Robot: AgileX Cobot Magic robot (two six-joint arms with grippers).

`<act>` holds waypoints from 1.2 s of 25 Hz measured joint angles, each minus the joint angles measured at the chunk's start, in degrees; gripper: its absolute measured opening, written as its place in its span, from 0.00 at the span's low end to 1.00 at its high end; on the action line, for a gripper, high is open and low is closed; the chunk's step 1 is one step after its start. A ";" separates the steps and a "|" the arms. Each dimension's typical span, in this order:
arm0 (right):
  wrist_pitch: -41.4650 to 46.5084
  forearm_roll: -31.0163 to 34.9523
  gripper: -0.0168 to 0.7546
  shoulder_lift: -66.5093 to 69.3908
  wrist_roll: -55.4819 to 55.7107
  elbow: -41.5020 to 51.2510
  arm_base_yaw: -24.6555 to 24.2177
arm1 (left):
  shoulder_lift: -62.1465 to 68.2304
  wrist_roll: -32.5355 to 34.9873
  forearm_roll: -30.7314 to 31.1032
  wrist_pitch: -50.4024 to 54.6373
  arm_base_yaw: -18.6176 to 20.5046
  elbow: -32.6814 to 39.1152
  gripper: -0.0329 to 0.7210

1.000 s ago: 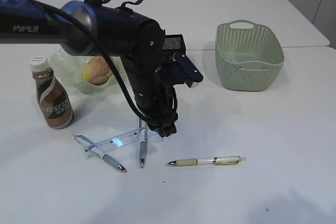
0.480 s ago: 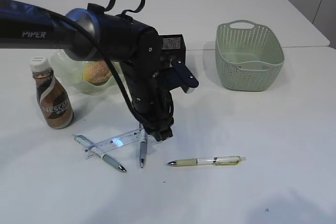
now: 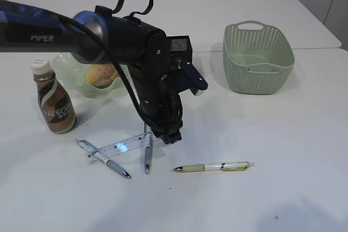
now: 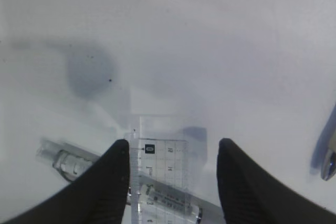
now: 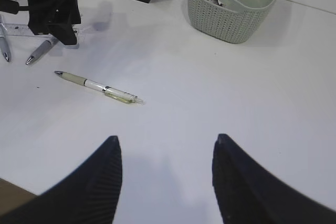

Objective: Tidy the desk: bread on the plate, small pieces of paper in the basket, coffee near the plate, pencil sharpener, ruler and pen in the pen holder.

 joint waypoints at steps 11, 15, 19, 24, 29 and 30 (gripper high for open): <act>0.77 0.00 0.59 0.00 0.00 0.00 0.00 | 0.00 0.00 0.34 0.35 0.00 0.00 0.54; 2.45 0.00 0.59 0.00 0.00 0.00 0.00 | 0.00 0.07 0.44 -0.59 0.00 0.00 0.54; 3.51 0.04 0.59 0.00 0.00 0.00 0.00 | 0.00 0.12 0.44 -2.86 0.00 0.00 0.54; 3.64 0.04 0.59 0.00 0.22 0.00 0.00 | 0.00 0.21 0.44 -2.96 0.00 0.00 0.54; 3.64 0.13 0.59 0.00 0.22 0.00 0.00 | 0.00 0.21 0.68 -2.96 0.00 0.00 0.54; 3.64 0.13 0.59 0.00 0.22 0.00 0.00 | 0.00 0.21 0.68 -2.96 0.00 0.00 0.54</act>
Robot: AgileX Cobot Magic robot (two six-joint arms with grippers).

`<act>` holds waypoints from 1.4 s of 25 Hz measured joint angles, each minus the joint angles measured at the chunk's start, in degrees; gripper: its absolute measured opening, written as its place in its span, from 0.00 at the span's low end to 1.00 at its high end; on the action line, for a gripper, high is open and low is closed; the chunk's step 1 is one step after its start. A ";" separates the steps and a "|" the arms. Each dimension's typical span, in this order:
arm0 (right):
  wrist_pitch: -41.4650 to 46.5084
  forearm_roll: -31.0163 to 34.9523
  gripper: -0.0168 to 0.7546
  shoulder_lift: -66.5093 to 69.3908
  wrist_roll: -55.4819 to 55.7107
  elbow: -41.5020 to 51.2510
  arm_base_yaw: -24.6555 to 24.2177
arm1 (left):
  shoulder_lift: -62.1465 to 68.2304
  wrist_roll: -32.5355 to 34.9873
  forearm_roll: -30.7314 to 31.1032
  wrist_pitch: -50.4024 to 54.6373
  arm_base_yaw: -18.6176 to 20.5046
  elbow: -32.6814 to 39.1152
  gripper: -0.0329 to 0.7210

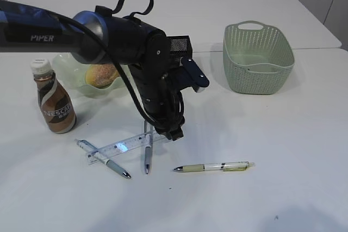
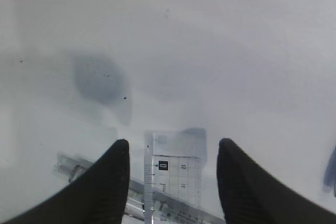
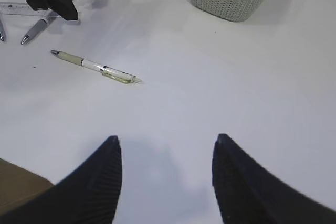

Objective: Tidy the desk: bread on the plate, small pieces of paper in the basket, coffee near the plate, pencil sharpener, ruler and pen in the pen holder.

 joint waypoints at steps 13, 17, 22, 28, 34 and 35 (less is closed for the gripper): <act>0.12 0.00 0.59 0.00 0.00 0.00 0.00 | 1.92 0.00 1.33 2.04 0.00 -0.10 0.54; 0.12 0.00 0.59 0.00 0.00 0.00 0.00 | 2.05 0.00 1.90 2.04 0.00 -0.10 0.54; 0.12 0.00 0.59 0.00 0.00 0.00 0.00 | 2.36 0.00 1.98 2.04 0.00 -0.24 0.54; 0.12 0.00 0.59 0.00 0.00 0.00 0.00 | 2.50 0.00 2.03 1.94 0.00 -0.52 0.54; 0.12 0.00 0.59 0.00 0.00 0.00 0.00 | 2.50 0.00 2.12 2.28 0.00 -0.52 0.42; 0.12 0.00 0.59 0.00 0.00 0.00 0.00 | 2.50 0.00 2.12 2.51 0.00 -0.52 0.41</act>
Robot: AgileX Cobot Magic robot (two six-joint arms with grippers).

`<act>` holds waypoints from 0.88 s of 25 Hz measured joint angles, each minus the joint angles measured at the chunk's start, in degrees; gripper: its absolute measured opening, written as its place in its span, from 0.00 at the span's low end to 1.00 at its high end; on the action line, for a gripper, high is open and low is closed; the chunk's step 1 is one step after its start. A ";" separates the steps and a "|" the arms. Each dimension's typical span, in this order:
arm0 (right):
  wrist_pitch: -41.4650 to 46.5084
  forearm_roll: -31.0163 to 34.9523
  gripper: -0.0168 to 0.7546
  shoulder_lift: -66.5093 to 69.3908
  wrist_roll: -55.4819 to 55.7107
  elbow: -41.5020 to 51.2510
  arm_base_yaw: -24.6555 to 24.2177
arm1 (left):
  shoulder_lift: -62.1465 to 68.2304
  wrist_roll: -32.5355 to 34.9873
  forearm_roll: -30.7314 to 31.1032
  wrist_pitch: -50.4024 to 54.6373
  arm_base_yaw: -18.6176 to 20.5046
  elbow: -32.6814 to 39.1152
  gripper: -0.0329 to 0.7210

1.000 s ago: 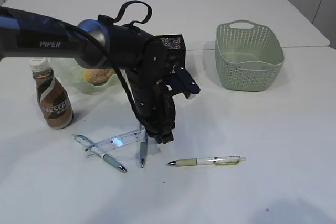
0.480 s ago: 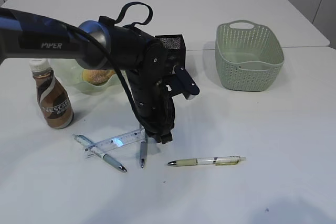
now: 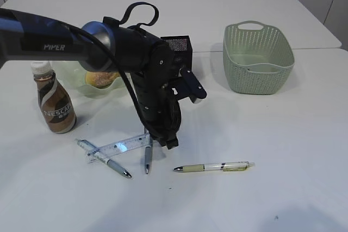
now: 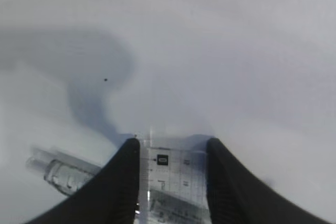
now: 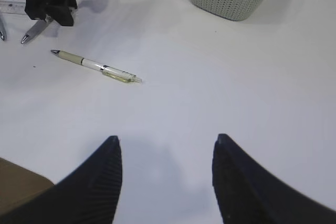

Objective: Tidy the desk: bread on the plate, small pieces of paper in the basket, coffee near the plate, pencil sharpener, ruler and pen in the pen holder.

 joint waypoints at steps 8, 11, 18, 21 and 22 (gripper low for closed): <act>0.00 0.00 0.59 0.00 0.00 0.00 0.00 | 0.00 0.00 0.00 0.70 0.00 0.00 0.40; 0.00 0.00 0.59 0.00 0.00 0.00 0.00 | 0.00 0.00 0.00 0.82 0.00 0.00 0.40; 0.00 0.00 0.59 0.00 0.00 0.00 0.00 | 0.52 0.00 0.00 1.90 0.00 -1.31 0.38; 0.00 0.00 0.59 0.00 0.00 0.00 0.00 | 0.77 0.00 0.00 2.01 0.00 -2.34 0.38; 0.02 0.00 0.59 0.00 0.00 0.00 0.00 | 0.77 0.00 0.00 2.01 0.00 -2.45 0.38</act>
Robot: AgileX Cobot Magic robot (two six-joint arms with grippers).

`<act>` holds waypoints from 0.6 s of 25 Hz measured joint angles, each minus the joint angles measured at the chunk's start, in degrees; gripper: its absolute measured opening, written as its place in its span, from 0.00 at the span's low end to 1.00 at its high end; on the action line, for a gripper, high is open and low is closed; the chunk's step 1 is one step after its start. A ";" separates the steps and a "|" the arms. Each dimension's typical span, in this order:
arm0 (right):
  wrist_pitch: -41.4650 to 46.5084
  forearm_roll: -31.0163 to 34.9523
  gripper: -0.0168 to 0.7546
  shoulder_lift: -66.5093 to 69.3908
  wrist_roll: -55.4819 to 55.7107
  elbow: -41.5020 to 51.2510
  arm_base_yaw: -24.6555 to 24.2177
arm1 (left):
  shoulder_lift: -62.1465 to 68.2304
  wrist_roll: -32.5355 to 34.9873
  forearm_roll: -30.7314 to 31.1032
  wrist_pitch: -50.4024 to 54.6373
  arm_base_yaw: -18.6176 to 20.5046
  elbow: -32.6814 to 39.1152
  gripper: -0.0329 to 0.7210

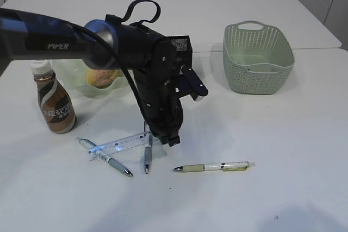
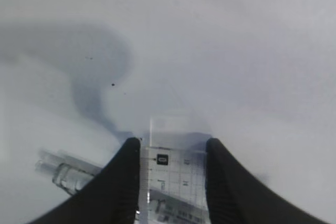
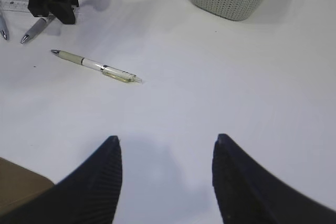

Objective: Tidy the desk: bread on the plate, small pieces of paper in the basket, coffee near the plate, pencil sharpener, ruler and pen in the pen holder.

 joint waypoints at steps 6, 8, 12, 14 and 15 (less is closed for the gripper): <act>0.00 0.00 0.59 0.00 0.00 0.00 0.00 | 0.00 0.00 -0.11 0.32 0.00 -0.41 0.38; 0.00 0.00 0.59 0.00 0.00 0.00 0.00 | 0.00 0.00 -0.11 0.32 0.00 -0.56 0.38; 0.00 0.00 0.59 0.00 0.00 0.00 0.00 | -0.52 0.00 -1.24 0.67 0.00 -0.56 0.38; 0.00 0.00 0.59 0.00 0.04 0.00 0.00 | -1.19 0.00 -2.26 0.70 0.00 -0.56 0.38; 0.00 0.00 0.59 0.00 0.04 0.00 0.00 | -1.67 0.00 -2.82 0.70 0.00 -0.56 0.38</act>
